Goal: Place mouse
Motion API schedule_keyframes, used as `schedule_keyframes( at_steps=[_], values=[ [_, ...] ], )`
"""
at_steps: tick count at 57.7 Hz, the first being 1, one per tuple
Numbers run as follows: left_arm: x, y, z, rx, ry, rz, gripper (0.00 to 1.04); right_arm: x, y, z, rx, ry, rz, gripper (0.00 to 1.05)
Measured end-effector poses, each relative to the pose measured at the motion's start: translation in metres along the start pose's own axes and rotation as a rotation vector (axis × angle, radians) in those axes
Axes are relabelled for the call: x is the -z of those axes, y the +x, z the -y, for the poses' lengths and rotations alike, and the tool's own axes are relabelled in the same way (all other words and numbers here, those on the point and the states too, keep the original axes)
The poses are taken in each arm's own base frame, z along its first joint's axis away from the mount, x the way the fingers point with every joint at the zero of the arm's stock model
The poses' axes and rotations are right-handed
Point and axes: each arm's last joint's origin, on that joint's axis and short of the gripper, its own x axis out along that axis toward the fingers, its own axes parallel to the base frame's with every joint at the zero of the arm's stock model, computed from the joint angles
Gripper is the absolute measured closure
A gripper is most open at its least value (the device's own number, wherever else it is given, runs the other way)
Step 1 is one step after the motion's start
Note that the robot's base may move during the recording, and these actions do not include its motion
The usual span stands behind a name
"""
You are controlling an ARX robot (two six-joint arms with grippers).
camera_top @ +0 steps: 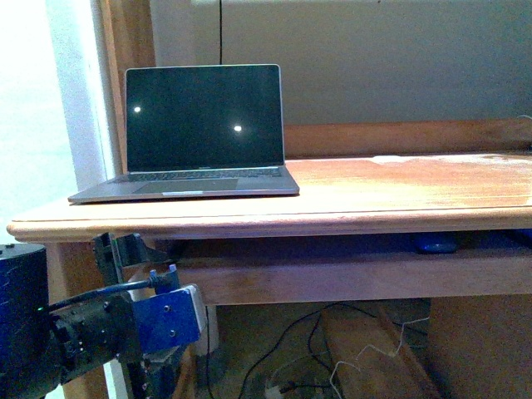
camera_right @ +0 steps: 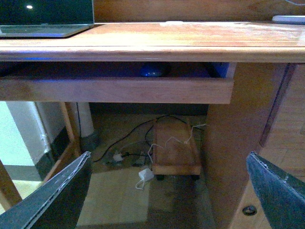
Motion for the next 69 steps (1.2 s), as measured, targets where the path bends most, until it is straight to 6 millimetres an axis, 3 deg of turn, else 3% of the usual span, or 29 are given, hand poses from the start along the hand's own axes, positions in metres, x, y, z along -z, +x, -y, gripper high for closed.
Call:
schedule_keyframes(
  at_steps=[14,24,31,40,54,61,69],
  values=[
    [0.009,0.027,0.004,-0.001,-0.015,0.054,0.08,0.0,0.0,0.0,0.0,0.0,0.0,0.07],
    [0.002,0.024,0.004,0.122,-0.082,0.025,0.08,0.0,0.0,0.0,0.0,0.0,0.0,0.07],
    [-0.01,0.007,-0.006,0.31,-0.213,-0.023,0.08,0.0,0.0,0.0,0.0,0.0,0.0,0.07],
    [-0.038,-0.041,-0.014,0.569,-0.43,-0.02,0.08,0.0,0.0,0.0,0.0,0.0,0.0,0.07],
    [-0.063,-0.083,-0.023,0.616,-0.746,-0.002,0.08,0.0,0.0,0.0,0.0,0.0,0.0,0.07],
    [-0.077,-0.103,-0.029,0.556,-0.974,-0.02,0.08,0.0,0.0,0.0,0.0,0.0,0.0,0.07],
    [-0.091,-0.127,-0.016,0.042,-1.078,-0.212,0.24,0.0,0.0,0.0,-0.001,0.0,0.0,0.07]
  ],
)
